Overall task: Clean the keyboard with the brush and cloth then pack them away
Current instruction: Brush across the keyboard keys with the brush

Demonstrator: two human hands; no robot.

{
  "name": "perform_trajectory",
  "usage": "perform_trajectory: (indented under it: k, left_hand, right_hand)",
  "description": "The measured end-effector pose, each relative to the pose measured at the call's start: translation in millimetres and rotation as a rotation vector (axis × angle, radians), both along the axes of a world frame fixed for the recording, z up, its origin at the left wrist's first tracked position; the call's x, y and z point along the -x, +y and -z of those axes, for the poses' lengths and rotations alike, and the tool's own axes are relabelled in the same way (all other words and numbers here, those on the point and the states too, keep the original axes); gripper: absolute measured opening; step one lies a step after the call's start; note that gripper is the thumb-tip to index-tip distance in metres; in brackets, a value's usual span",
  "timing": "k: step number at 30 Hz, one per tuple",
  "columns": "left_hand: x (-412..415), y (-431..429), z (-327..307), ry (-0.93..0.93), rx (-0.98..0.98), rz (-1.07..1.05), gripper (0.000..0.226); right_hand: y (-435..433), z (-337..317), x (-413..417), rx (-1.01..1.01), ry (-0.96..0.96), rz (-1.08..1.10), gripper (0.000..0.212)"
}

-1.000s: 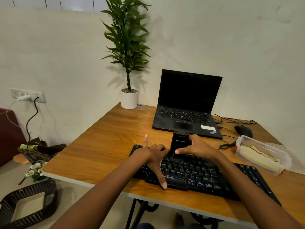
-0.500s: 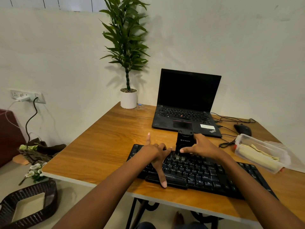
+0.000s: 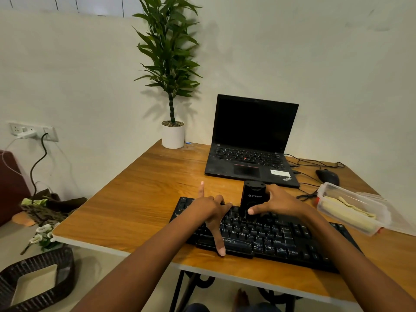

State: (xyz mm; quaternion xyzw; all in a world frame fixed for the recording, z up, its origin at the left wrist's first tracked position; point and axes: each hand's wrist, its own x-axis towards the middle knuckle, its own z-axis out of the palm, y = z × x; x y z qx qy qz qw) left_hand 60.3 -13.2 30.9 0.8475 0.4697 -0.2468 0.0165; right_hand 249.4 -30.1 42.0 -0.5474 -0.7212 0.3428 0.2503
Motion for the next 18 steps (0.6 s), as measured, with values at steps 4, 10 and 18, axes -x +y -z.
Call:
perform_trajectory:
  k: [4, 10, 18]
  left_hand:
    - [-1.6, -0.7, 0.6, -0.006, -0.007, 0.012, 0.127]
    - [-0.8, 1.5, 2.8, -0.011, 0.003, 0.022, 0.127]
    - [1.4, 0.0, 1.7, -0.017, -0.003, 0.022, 0.126]
  right_hand:
    - [-0.5, 1.9, 4.1, -0.108, -0.047, 0.06, 0.04]
    - [-7.6, -7.6, -8.8, 0.0, -0.096, 0.013, 0.043]
    - [-0.9, -8.9, -3.9, -0.027, -0.157, 0.006, 0.042]
